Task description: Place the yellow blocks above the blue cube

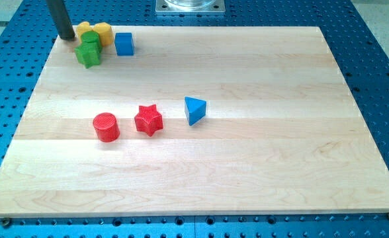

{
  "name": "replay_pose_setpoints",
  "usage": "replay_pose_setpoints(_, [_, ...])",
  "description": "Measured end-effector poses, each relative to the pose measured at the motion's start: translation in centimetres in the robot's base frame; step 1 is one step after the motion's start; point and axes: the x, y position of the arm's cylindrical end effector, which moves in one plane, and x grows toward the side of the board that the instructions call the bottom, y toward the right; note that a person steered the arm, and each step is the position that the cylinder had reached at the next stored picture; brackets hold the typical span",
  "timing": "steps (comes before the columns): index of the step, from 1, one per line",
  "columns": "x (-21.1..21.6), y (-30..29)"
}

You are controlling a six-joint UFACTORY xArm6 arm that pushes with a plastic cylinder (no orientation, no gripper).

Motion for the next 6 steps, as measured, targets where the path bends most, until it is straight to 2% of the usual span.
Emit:
replay_pose_setpoints(1, [0.0,0.2])
replay_pose_setpoints(3, [0.0,6.4])
replay_pose_setpoints(4, [-1.3,6.4])
replay_pose_setpoints(5, [0.0,10.6])
replay_pose_setpoints(6, [4.0,15.3])
